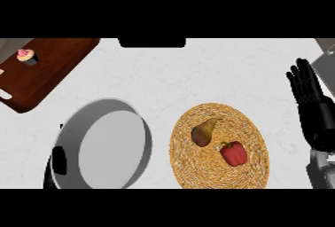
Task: Pick the bell pepper from the placemat and place it in the tiered shelf
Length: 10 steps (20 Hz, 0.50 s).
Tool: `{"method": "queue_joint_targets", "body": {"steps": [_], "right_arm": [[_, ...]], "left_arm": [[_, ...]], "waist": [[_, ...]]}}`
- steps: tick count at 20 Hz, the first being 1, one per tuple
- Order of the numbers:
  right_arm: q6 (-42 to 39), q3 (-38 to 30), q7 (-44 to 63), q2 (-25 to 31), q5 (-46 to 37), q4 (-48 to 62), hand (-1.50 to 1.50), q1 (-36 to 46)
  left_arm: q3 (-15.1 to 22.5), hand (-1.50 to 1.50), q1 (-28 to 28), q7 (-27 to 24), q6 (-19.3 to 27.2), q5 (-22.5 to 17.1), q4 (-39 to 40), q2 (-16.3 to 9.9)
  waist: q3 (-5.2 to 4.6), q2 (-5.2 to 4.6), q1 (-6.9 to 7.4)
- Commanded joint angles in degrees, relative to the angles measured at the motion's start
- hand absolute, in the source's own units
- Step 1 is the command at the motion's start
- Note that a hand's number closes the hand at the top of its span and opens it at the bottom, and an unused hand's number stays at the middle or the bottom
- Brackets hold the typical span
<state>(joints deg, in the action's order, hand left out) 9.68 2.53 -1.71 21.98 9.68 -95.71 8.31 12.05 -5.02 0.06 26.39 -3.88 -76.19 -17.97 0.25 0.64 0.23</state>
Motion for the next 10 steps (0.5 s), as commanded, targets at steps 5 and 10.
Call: {"method": "queue_joint_targets", "body": {"steps": [5, 10], "right_arm": [[-4.1, 4.4, -0.2, -11.7, 11.6, -2.6, 1.5, 2.4], [8.6, 1.3, 3.6, -9.1, 0.4, 4.4, 1.5, -3.8]], "left_arm": [[0.4, 0.0, -18.3, 11.6, -1.6, -3.2, -29.2, -9.1], [-1.0, 0.0, -27.4, 12.6, -2.1, -6.2, -36.3, -11.4]], "waist": [[-0.01, 0.36, -0.75], [-0.82, 0.27, -5.56]]}}
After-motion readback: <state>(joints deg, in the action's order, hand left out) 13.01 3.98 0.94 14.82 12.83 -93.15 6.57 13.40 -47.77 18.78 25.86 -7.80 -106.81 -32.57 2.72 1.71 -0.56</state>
